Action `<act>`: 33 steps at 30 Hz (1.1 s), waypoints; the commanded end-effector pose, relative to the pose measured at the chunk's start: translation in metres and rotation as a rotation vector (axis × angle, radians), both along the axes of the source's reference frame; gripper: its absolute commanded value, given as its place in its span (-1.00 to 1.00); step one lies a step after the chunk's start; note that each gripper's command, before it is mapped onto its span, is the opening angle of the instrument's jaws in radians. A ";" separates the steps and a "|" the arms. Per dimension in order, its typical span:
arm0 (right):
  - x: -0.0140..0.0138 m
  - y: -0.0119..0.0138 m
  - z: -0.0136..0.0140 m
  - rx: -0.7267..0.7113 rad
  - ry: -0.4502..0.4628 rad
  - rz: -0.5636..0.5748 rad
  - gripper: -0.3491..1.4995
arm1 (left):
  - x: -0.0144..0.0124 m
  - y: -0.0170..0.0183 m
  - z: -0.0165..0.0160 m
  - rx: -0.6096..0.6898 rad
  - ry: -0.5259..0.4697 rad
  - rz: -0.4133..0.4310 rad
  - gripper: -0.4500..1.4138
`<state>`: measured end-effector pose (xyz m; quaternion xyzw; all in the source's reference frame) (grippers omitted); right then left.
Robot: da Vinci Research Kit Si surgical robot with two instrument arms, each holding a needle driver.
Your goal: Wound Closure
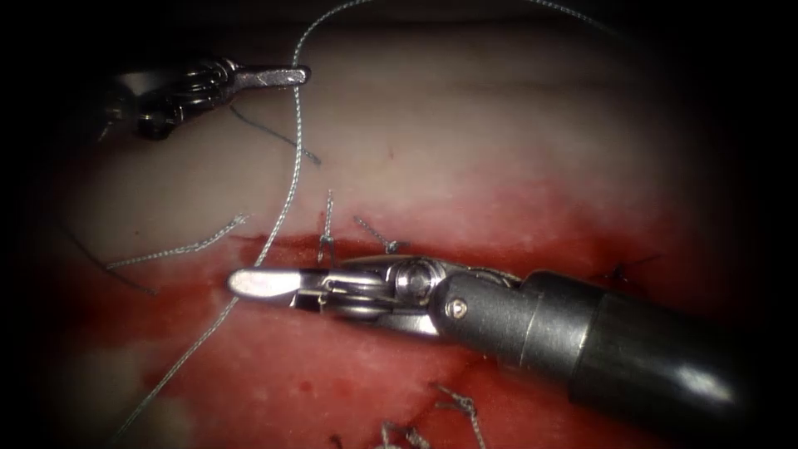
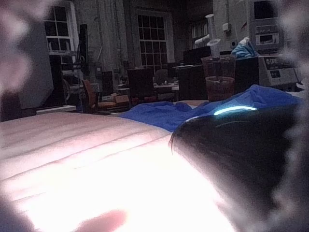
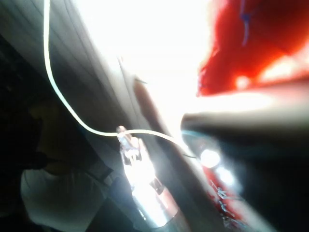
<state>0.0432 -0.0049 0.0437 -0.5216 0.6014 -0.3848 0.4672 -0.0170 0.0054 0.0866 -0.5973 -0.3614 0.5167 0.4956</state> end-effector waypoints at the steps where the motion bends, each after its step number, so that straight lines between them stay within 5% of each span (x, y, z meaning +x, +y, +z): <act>1: -0.0001 0.0019 -0.0007 -0.019 -0.008 0.034 -1.00 | 0.0000 0.0017 -0.0010 -0.012 0.003 -0.013 -0.14; 2: -0.0011 0.0026 -0.0003 -0.048 -0.034 0.082 -1.00 | 0.0001 0.0020 -0.0010 -0.056 0.009 -0.017 0.19; 3: -0.0017 0.0030 -0.0002 -0.052 -0.044 0.098 -1.00 | 0.0002 0.0021 -0.0010 -0.060 0.009 -0.016 0.26; 6: -0.0040 0.0048 0.0004 -0.106 -0.080 0.161 -1.00 | 0.0006 0.0021 -0.0010 -0.079 -0.019 0.022 0.26; 8: -0.0073 0.0071 0.0007 -0.174 -0.128 0.231 -1.00 | 0.0012 0.0020 -0.0008 -0.071 -0.174 0.201 0.24; 10: -0.0084 0.0079 0.0007 -0.192 -0.143 0.251 -1.00 | 0.0014 0.0020 -0.0008 -0.055 -0.197 0.246 0.17; 11: -0.0111 0.0098 0.0009 -0.262 -0.193 0.308 -1.00 | 0.0016 0.0020 -0.0006 -0.052 -0.212 0.306 0.17; 14: -0.0151 0.0125 0.0010 -0.425 -0.266 0.425 -1.00 | 0.0015 0.0010 0.0001 -0.016 -0.183 0.363 0.17; 16: -0.0187 0.0145 0.0010 -0.558 -0.324 0.565 -1.00 | 0.0011 -0.0010 0.0012 0.124 -0.144 0.460 0.06; 18: -0.0197 0.0150 0.0010 -0.606 -0.339 0.602 -1.00 | 0.0010 -0.0017 0.0015 0.158 -0.127 0.490 0.04; 25: -0.0261 0.0176 0.0004 -0.834 -0.472 0.751 -1.00 | -0.0001 -0.0075 0.0025 0.230 0.021 0.794 -0.08; 28: -0.0283 0.0183 0.0001 -0.818 -0.523 0.776 -1.00 | -0.0008 -0.0073 0.0021 0.221 0.026 0.823 -0.17; 33: -0.0269 0.0177 0.0003 -0.773 -0.486 0.769 -1.00 | 0.0001 -0.0060 0.0021 0.218 0.031 0.786 -0.17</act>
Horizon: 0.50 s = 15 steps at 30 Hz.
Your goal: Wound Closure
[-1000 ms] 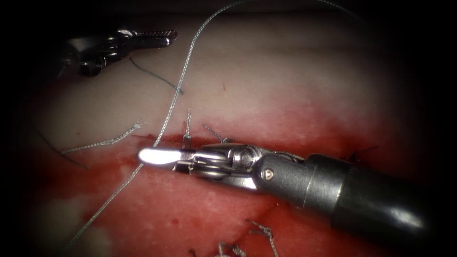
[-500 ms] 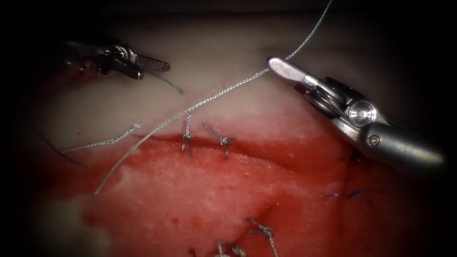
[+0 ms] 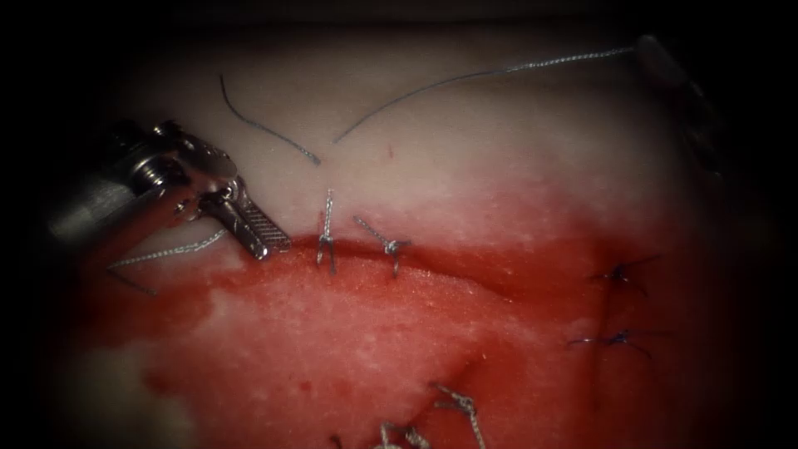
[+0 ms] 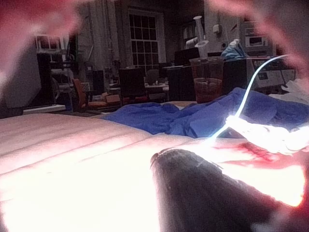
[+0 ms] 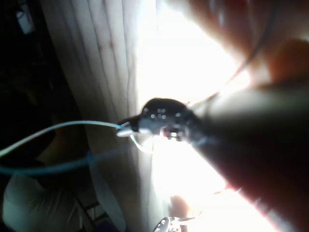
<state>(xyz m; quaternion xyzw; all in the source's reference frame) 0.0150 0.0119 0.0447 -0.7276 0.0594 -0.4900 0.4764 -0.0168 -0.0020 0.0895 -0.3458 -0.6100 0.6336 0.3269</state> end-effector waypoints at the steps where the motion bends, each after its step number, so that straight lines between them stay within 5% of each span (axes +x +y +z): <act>1: 0.0013 0.0009 -0.0007 -0.005 0.009 -0.003 -1.00 | -0.0001 0.0014 -0.0008 -0.008 -0.004 -0.005 -0.17; 2: 0.0017 0.0007 -0.0006 0.003 0.018 -0.012 -1.00 | 0.0001 0.0015 -0.0008 -0.009 -0.002 -0.009 -0.15; 3: 0.0065 -0.0015 0.0003 0.349 0.284 -0.313 -1.00 | 0.0002 0.0024 -0.0011 -0.005 0.007 -0.034 -0.17; 8: 0.0154 -0.0064 0.0024 0.639 0.436 -0.551 -1.00 | 0.0012 0.0054 -0.0048 -0.003 -0.057 -0.128 -0.12; 9: 0.0187 -0.0086 0.0032 0.723 0.494 -0.685 -1.00 | 0.0019 0.0069 -0.0061 -0.066 -0.073 -0.176 -0.06; 10: 0.0217 -0.0106 0.0038 0.761 0.514 -0.778 -1.00 | 0.0025 0.0083 -0.0072 -0.125 -0.076 -0.225 0.12; 15: 0.0299 -0.0175 0.0030 0.856 0.536 -0.984 -1.00 | 0.0034 0.0093 -0.0075 -0.194 -0.004 -0.329 0.31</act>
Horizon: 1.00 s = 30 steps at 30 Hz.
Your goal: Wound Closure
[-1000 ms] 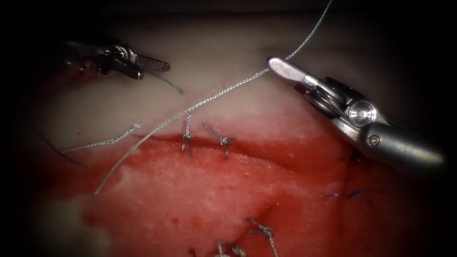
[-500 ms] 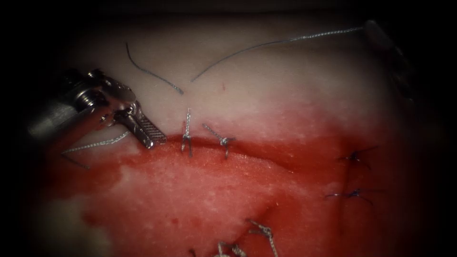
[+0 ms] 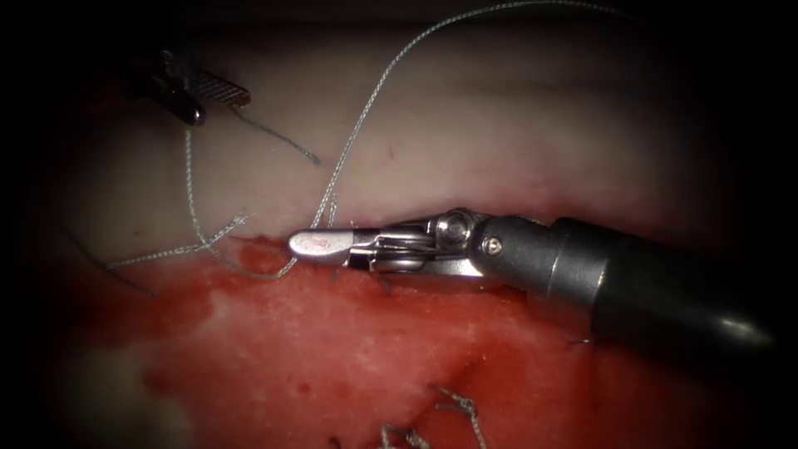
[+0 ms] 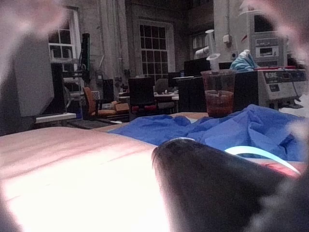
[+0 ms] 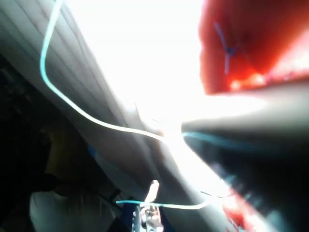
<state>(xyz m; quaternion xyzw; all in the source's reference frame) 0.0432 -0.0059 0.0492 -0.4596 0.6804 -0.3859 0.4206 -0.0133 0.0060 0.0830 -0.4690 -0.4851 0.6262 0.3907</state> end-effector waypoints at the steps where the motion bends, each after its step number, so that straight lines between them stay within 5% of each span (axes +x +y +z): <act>1: 0.0022 -0.0003 -0.0018 -0.002 0.021 -0.022 -1.00 | -0.0002 0.0014 -0.0008 -0.014 0.005 -0.013 0.35; 5: 0.0028 -0.0017 -0.0034 0.019 0.060 -0.099 -1.00 | -0.0007 0.0012 0.0005 -0.030 0.038 -0.049 0.51; 10: 0.0036 -0.0037 -0.0037 0.039 0.084 -0.190 -1.00 | -0.0022 0.0001 0.0022 -0.048 0.044 -0.048 0.51; 16: 0.0080 -0.0078 -0.0044 0.036 0.104 -0.314 -1.00 | -0.0064 -0.0030 0.0043 -0.092 -0.006 0.029 0.51; 22: 0.0088 -0.0083 -0.0046 0.039 0.104 -0.311 -1.00 | -0.0078 -0.0040 0.0039 -0.134 0.003 0.024 0.41; 30: 0.0088 -0.0087 -0.0050 -0.030 0.172 -0.338 -1.00 | -0.0074 -0.0043 0.0038 0.093 -0.161 0.297 0.21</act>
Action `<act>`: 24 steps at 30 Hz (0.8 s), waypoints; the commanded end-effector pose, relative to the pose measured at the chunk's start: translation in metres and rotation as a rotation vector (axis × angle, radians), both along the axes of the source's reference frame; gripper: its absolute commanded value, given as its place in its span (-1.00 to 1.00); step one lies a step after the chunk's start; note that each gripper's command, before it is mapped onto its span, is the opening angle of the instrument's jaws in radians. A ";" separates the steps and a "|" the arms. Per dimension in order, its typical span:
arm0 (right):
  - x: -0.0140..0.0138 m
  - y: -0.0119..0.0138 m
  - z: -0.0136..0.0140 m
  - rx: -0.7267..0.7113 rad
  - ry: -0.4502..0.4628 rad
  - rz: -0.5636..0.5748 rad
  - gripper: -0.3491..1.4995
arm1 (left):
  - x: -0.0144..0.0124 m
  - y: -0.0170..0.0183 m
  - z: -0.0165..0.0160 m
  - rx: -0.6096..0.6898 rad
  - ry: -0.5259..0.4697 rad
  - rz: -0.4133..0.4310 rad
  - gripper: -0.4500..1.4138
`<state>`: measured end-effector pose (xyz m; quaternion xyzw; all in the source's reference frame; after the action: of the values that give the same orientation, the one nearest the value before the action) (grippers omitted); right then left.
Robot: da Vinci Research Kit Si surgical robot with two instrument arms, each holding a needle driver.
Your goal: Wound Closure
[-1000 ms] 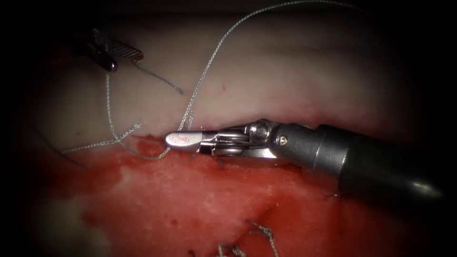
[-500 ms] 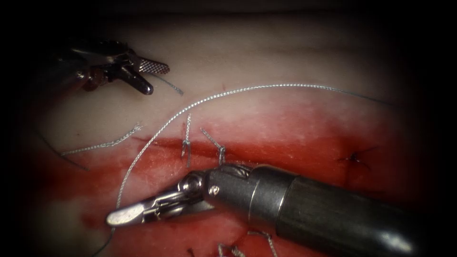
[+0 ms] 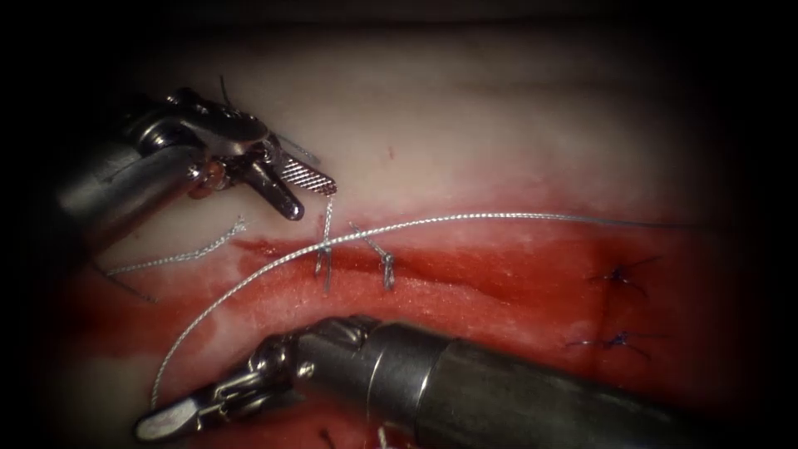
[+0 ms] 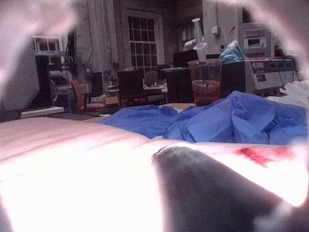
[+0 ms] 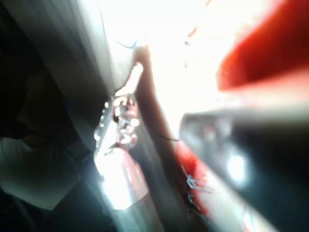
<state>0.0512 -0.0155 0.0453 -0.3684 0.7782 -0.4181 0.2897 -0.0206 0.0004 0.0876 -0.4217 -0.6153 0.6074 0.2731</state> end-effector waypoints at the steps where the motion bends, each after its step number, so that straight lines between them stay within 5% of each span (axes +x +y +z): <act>1: 0.0008 0.0009 -0.0010 -0.021 0.027 0.008 -1.00 | -0.0001 0.0010 -0.0007 -0.008 0.022 0.002 0.21; 10: 0.0003 0.0007 -0.0012 -0.062 0.088 0.010 -1.00 | -0.0004 -0.0021 0.0027 0.028 0.080 0.053 0.37; 13: 0.0003 0.0006 -0.0013 -0.058 0.093 0.011 -1.00 | -0.0002 -0.0021 0.0025 0.023 0.085 0.057 0.06; 14: 0.0003 0.0006 -0.0013 -0.058 0.093 0.011 -1.00 | -0.0002 -0.0021 0.0024 0.022 0.086 0.059 -0.19; 16: 0.0003 0.0006 -0.0013 -0.058 0.093 0.011 -1.00 | 0.0001 -0.0023 0.0021 0.032 0.100 0.067 -1.00; 24: 0.0001 0.0009 -0.0012 -0.054 0.089 0.017 -1.00 | 0.0005 -0.0028 0.0017 0.150 0.264 0.162 -1.00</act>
<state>0.0505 -0.0159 0.0449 -0.3970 0.7766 -0.4198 0.2511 -0.0199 -0.0037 0.0901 -0.2539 -0.6515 0.6337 0.3310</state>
